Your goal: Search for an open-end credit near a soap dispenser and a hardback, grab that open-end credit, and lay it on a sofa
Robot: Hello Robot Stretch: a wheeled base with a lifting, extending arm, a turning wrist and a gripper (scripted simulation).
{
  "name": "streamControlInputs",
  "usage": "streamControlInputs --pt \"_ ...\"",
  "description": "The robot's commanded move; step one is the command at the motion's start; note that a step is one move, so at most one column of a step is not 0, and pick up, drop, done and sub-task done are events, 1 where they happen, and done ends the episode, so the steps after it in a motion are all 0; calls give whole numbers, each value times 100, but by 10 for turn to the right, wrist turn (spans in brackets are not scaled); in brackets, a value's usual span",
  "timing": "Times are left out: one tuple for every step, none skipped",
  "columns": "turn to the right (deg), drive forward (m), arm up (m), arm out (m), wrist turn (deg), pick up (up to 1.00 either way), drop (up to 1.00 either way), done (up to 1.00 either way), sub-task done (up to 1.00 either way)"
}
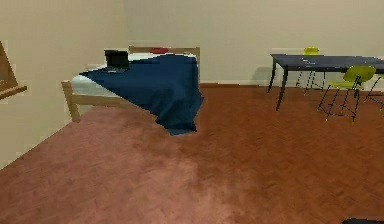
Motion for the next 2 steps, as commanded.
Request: streamControlInputs --pt "0 0 0 0 0 0 100 0 0" --pt "0 0 10 0 0 0 0 0 0"
